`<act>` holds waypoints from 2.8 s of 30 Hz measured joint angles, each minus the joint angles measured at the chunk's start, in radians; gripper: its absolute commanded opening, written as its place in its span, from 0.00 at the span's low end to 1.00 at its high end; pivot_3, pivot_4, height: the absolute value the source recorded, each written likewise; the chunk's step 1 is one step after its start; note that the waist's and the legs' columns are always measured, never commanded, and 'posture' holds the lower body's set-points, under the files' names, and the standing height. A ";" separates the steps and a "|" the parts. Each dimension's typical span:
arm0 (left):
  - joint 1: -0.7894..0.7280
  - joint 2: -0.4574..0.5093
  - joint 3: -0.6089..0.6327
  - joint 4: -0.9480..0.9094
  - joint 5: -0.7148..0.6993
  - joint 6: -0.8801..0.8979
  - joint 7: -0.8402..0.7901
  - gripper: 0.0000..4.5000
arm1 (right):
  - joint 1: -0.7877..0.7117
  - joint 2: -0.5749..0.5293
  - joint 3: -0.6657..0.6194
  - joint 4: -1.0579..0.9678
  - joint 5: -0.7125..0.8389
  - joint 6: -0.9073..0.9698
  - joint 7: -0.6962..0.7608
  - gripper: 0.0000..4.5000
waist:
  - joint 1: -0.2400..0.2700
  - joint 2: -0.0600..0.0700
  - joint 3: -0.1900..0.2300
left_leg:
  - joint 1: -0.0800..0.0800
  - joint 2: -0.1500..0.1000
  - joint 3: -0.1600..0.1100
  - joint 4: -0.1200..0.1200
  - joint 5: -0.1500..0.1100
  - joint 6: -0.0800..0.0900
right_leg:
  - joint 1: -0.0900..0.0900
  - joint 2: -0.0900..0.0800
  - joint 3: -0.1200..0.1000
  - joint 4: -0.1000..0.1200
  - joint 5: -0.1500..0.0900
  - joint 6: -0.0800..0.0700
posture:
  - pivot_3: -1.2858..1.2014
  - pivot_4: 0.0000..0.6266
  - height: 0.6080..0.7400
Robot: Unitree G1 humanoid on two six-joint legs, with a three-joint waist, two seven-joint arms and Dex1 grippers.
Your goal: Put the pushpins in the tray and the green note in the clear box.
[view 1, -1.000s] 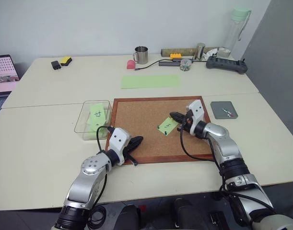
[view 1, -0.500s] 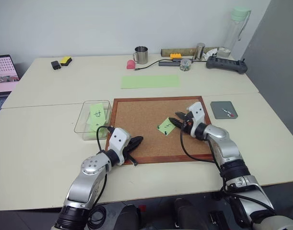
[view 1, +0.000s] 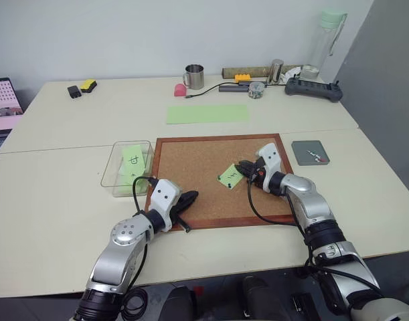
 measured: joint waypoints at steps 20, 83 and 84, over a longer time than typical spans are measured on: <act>0.007 0.010 0.001 -0.013 0.000 0.006 -0.002 0.00 | 0.022 0.011 -0.049 -0.092 0.094 0.011 0.040 0.00 | -0.002 0.000 0.000 | -0.002 0.000 0.000 0.000 0.000 0.000 | -0.002 0.000 0.000 0.000 0.000 0.000 | 0.52 0.24 1.00; -0.022 0.026 -0.010 0.026 -0.004 -0.021 -0.028 0.00 | 0.283 -0.096 0.106 -0.512 0.157 0.166 0.067 0.69 | -0.001 0.001 0.000 | 0.000 0.000 0.001 0.000 0.000 0.001 | 0.000 0.000 0.001 -0.001 -0.003 0.005 | 0.52 0.24 1.00; -0.024 0.026 -0.010 0.026 -0.004 -0.020 -0.028 0.00 | 0.283 -0.085 0.113 -0.506 0.147 0.161 0.059 0.69 | -0.001 0.001 0.000 | 0.000 0.000 0.000 0.000 0.000 0.001 | 0.000 0.000 0.000 -0.001 -0.003 0.005 | 0.52 0.24 1.00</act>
